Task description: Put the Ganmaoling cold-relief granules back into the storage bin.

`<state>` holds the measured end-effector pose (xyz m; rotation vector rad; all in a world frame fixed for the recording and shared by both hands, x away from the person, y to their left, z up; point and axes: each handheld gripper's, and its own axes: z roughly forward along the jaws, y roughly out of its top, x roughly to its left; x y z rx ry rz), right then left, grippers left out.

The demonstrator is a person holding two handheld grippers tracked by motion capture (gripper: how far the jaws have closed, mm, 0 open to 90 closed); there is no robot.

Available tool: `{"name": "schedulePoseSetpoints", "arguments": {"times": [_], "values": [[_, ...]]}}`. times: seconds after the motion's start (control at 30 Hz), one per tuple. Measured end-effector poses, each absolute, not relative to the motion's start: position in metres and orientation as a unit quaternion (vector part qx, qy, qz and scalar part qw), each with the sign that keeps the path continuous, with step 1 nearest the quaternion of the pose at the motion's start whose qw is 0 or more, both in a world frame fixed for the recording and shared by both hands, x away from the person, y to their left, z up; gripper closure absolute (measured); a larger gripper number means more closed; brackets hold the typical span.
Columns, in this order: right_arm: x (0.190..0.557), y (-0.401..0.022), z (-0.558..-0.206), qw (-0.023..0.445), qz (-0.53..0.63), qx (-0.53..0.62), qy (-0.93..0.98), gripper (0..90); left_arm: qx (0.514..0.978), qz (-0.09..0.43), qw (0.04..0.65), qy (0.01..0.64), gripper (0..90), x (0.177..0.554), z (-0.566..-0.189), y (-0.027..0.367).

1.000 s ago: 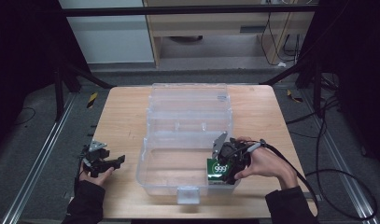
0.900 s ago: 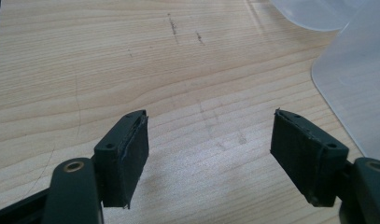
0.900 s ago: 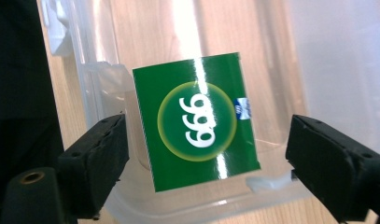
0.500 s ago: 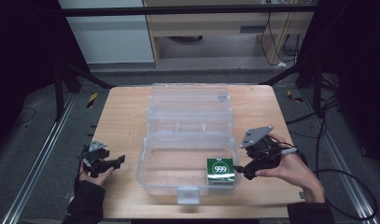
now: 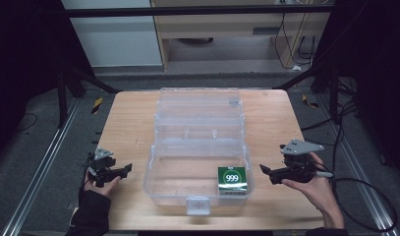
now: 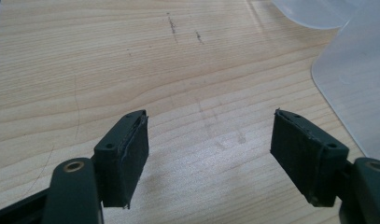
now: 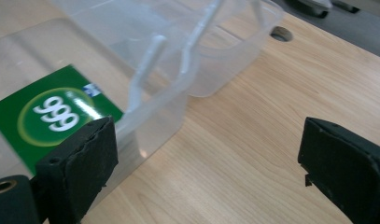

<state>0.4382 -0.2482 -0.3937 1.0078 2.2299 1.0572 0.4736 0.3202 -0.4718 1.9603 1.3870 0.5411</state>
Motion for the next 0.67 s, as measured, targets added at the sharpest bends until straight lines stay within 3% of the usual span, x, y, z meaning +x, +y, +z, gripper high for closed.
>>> {"name": "schedulePoseSetpoints", "arguments": {"times": [0.67], "values": [[0.449, -0.294, -0.457, 0.279, 0.389, 0.515, 0.711, 4.6, 0.751, 0.212, 0.331, 0.531, 26.4, 0.474, -0.473, 0.321]]}}
